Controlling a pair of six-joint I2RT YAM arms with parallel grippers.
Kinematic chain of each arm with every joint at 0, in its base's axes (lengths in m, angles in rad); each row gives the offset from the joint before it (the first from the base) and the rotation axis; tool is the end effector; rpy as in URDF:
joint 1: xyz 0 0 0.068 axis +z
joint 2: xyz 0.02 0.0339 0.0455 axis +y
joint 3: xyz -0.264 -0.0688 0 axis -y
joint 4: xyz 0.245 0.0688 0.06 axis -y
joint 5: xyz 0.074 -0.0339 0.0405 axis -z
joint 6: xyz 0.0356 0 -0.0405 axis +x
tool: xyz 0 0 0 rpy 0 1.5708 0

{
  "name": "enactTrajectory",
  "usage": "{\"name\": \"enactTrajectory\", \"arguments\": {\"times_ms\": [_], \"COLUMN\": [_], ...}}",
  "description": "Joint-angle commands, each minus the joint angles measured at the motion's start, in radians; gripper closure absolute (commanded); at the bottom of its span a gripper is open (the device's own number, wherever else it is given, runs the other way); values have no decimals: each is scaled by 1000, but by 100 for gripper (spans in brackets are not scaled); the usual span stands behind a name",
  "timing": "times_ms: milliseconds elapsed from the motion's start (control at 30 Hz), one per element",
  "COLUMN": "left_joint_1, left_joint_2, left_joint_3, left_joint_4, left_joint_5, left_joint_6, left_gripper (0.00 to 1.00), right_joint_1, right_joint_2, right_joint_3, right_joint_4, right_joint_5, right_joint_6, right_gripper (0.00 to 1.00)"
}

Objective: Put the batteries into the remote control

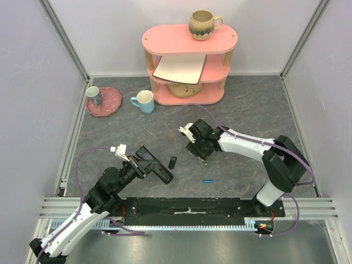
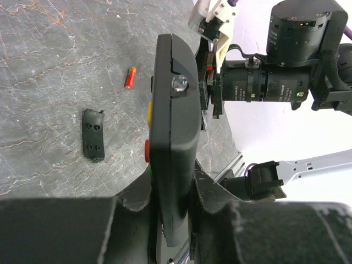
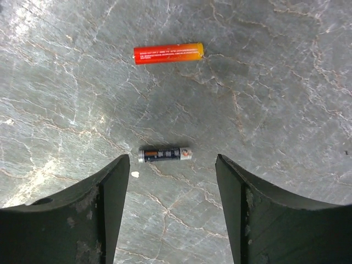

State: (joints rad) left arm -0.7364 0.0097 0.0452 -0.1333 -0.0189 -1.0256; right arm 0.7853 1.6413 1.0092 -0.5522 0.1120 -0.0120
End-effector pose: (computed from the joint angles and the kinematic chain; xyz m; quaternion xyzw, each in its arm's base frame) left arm 0.0803 -0.0719 0.1740 -0.1130 0.7321 -0.5137 0.4328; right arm 0.2241 0.2184 0.1792 -0.3704 0.9072 0.0214 0.1983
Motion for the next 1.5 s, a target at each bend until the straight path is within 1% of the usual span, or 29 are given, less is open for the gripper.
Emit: {"name": "enactTrajectory", "arguments": {"times_ms": [0,100,133,167,200,267,300,333,367,400,433,467,500,567,733,1033,1133,1467], "left_joint_1": [2,0,2,0,0,0,0,0,0,0,0,0,2,0,2,0,2,0], "left_joint_2": [-57,-57,-59,-59,-59,-59,-59,-59,-57,-57,-57,-59,-59,-59,-59,-59,-59,-59], "left_joint_3": [-62,-59,-57,-56,-57,-62,-64,-65,-67,-67,-65,-65,-62,-62,-71,-77,-77,-88], "left_joint_4": [14,6,1,-2,-3,-2,0,1,4,6,4,1,0,-2,-2,1,1,6], "left_joint_5": [-1,-3,-3,-3,-6,-9,-12,-12,-12,-10,-9,-7,-9,-7,-7,-9,-6,-4], "left_joint_6": [4,4,4,4,4,-4,-7,-11,-13,-14,-13,-11,-11,-11,-19,-21,-21,-27], "left_gripper": [98,98,98,98,98,98,98,98,98,98,98,98,98,98,98,98,98,98], "right_joint_1": [-1,-4,-6,-11,-15,-24,-23,-24,-23,-23,-20,-18,-14,-14,-12,-12,-11,-12], "right_joint_2": [-46,-75,-98,-110,-121,-150,-161,-193,-210,-225,-248,-253,-248,-232,-209,-132,-120,-77], "right_joint_3": [42,37,35,31,28,8,-6,-30,-94,-125,-154,-194,-202,-199,-201,-178,-181,-166], "right_joint_4": [-14,14,24,43,44,40,41,52,86,100,122,156,161,149,143,144,146,146], "right_joint_5": [35,110,161,228,282,339,353,357,362,368,364,364,367,367,388,370,364,357], "right_joint_6": [10,105,154,290,387,583,751,849,924,1071,1116,1153,1206,1227,1268,1279,1297,1287], "right_gripper": [27,27,27,27,27,27,28,30,32,35,45,49,50,53,53,54,55,58]}}
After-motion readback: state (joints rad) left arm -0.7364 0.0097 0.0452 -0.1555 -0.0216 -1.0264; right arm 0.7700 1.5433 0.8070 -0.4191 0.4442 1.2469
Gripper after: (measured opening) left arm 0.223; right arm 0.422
